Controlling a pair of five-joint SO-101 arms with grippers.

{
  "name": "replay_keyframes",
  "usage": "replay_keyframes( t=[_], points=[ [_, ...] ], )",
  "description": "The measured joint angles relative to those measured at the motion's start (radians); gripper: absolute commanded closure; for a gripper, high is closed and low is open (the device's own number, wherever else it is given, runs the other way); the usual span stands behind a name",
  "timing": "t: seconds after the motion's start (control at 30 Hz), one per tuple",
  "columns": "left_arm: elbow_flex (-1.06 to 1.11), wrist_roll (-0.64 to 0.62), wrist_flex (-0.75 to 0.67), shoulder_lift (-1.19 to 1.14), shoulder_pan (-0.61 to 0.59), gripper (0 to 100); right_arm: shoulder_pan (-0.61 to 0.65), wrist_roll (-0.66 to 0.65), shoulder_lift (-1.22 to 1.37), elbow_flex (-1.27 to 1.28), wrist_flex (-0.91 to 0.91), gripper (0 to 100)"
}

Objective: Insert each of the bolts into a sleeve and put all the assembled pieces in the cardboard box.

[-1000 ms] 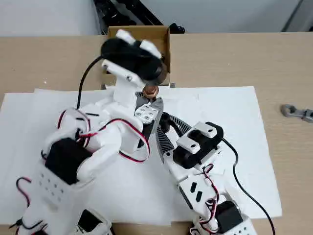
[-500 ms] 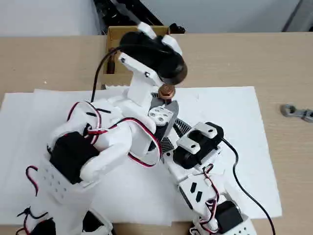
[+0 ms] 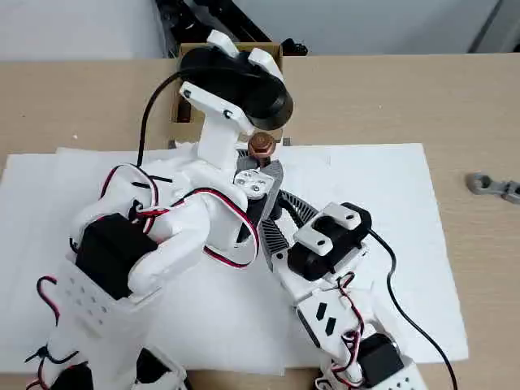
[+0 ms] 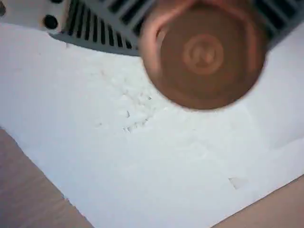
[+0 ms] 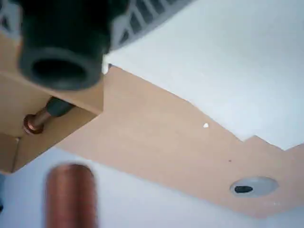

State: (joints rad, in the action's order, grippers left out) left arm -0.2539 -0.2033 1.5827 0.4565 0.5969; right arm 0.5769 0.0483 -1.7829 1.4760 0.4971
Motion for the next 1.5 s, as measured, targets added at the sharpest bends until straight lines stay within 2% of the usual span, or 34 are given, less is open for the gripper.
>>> replay_keyframes(
  t=[1.07, 1.5],
  points=[
    [0.094, -0.054, -0.028, 0.0, 0.0, 99, 0.0, 0.0, 0.0, 0.0, 0.0, 99.5],
    [0.175, -0.054, -0.1, 0.0, 0.008, 99, -0.002, 0.0, 0.0, 0.0, 0.0, 99.5]
  ],
)
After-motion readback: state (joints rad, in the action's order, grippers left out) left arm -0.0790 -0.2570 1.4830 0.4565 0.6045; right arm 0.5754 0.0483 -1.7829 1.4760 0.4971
